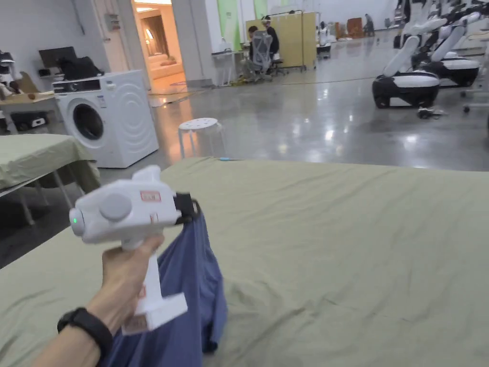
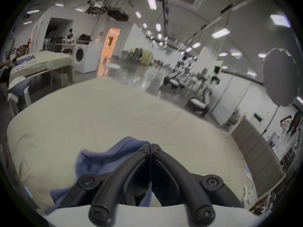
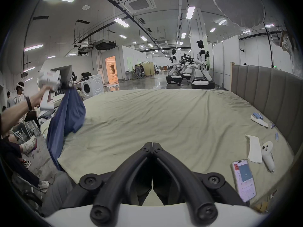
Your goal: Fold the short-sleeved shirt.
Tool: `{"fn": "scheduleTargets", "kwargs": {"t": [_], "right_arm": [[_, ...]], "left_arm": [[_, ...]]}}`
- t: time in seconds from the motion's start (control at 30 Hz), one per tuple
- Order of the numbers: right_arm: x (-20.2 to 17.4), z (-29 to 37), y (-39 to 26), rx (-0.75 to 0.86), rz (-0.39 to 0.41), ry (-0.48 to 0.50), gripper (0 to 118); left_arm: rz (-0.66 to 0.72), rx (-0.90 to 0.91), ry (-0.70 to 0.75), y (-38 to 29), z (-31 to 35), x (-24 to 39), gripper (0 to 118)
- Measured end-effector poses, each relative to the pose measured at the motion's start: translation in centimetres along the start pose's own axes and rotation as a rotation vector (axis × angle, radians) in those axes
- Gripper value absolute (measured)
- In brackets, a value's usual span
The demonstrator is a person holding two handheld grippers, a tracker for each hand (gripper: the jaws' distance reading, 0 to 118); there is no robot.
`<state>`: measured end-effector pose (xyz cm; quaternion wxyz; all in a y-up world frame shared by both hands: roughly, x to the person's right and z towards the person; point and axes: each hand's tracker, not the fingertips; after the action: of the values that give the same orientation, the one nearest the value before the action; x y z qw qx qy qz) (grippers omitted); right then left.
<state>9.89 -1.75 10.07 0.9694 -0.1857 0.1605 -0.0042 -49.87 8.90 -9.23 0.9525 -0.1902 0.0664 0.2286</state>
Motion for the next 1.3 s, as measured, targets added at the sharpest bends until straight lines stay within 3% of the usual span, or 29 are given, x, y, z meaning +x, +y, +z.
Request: {"fn": "scheduleTargets", "kwargs": {"t": [0.17,0.3,0.4,0.6,0.7,0.8,0.93,0.97,1.03,1.07,1.3], "right_arm": [[1.8,1.9,-0.4,0.006,0.0,-0.072,0],[3.9,3.2,-0.8,0.009,-0.049,-0.132,0],[5.3,4.0,-1.2,0.009,-0.084,-0.156,0],[6.8,5.2,-1.6,-0.001,-0.09,-0.204,0],[6.9,5.9,-1.9,0.001,-0.092,-0.219,0],[7.0,6.2,-2.3,-0.001,-0.098,-0.221,0],[7.1,6.3,-2.7,0.004,-0.113,-0.211,0],[6.6,6.2,-2.4,0.01,-0.12,-0.202,0],[6.1,6.3,-2.0,0.025,-0.122,-0.178,0],[5.9,6.3,-1.7,0.035,-0.114,-0.168,0],[3.4,5.6,1.1,0.103,-0.039,-0.107,0]], "left_arm": [[-0.267,-0.04,-0.138,1.0,-3.5,13.7,0],[-0.415,-0.167,-0.316,-6.0,-7.1,23.8,0],[-0.359,-0.288,-0.515,-14.4,-8.9,28.4,0],[-0.258,-0.649,-0.923,-32.7,-5.8,36.0,0],[-0.203,-0.767,-0.99,-39.1,-3.0,37.3,0],[-0.343,-0.813,-1.025,-42.7,0.0,37.8,0],[-0.425,-0.723,-0.989,-42.0,1.6,36.8,1],[-0.406,-0.734,-0.993,-40.7,1.8,36.4,11],[-0.361,-0.678,-0.976,-37.2,2.1,34.6,60],[-0.364,-0.618,-0.981,-35.0,3.0,33.6,75],[-0.547,0.026,-0.665,-22.2,14.8,23.9,75]]}}
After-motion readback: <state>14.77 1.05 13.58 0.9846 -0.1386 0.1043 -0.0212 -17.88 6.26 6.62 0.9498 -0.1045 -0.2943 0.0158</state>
